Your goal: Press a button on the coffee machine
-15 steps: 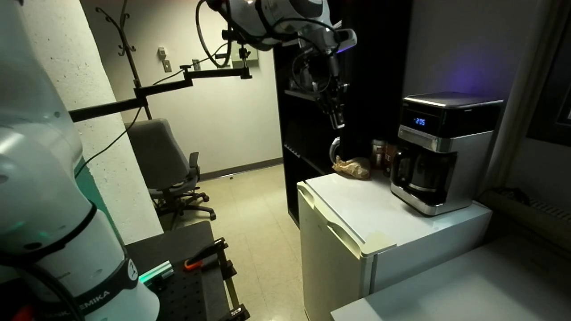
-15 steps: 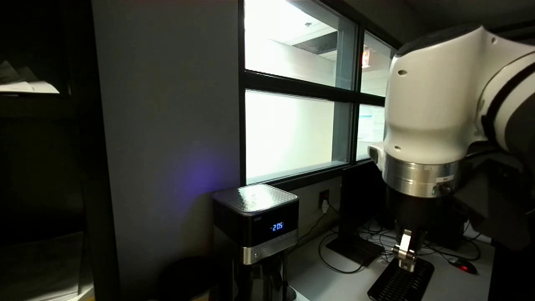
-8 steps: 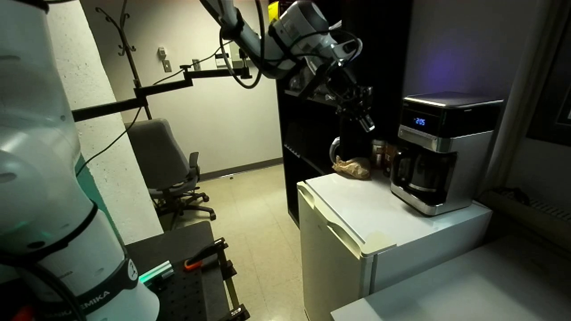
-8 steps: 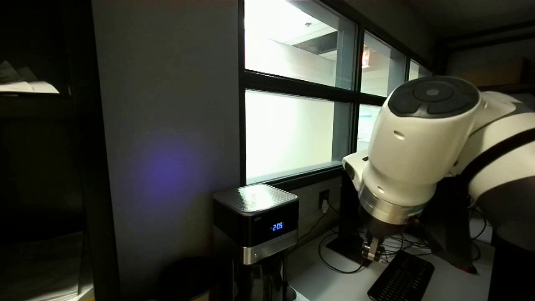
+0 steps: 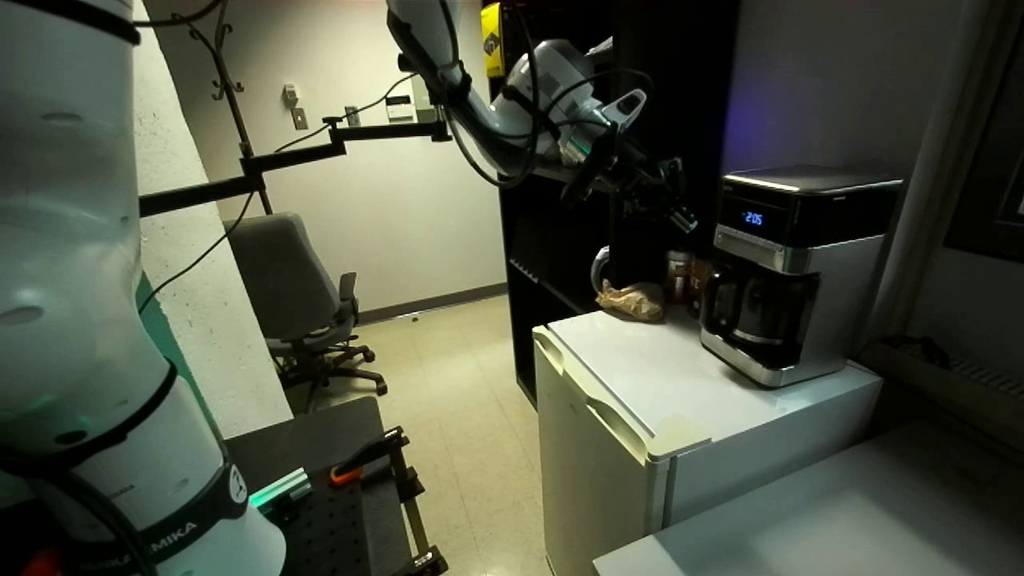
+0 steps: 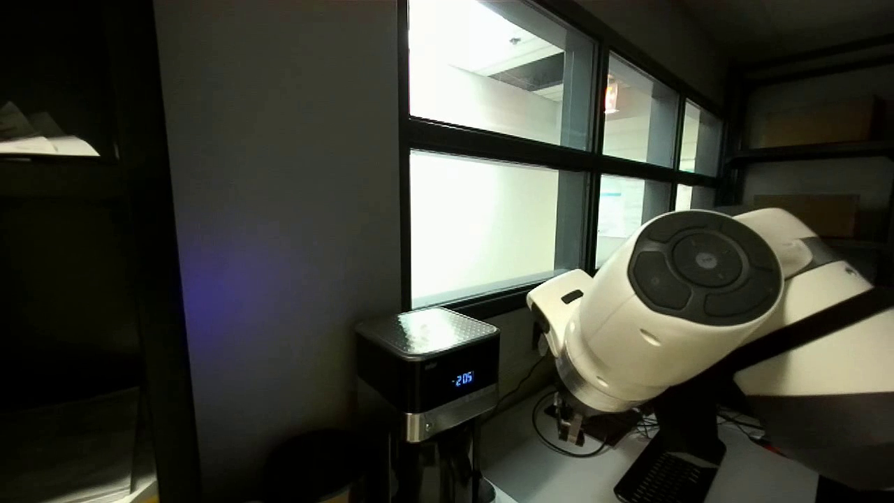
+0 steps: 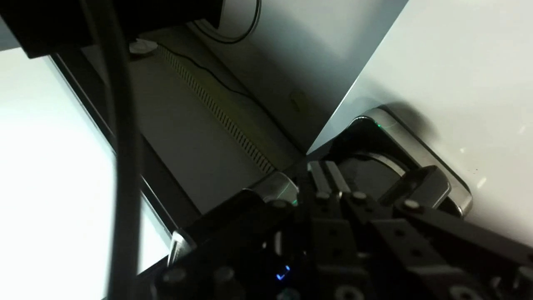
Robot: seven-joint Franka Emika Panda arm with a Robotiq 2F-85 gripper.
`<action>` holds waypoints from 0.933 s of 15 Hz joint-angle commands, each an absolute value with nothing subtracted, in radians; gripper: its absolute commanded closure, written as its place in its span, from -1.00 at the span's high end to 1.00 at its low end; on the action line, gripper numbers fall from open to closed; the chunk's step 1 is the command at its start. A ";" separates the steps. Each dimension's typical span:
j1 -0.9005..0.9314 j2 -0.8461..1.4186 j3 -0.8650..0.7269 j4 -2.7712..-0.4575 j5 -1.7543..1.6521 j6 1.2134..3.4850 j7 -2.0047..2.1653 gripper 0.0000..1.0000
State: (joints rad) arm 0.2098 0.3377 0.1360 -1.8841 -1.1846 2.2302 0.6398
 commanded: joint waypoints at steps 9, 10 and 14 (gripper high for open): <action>0.251 0.584 0.120 -1.626 -1.346 2.286 0.701 -1.00; 0.253 0.602 0.119 -1.605 -1.346 2.288 0.700 -1.00; 0.263 0.671 0.111 -1.529 -1.347 2.292 0.696 -1.00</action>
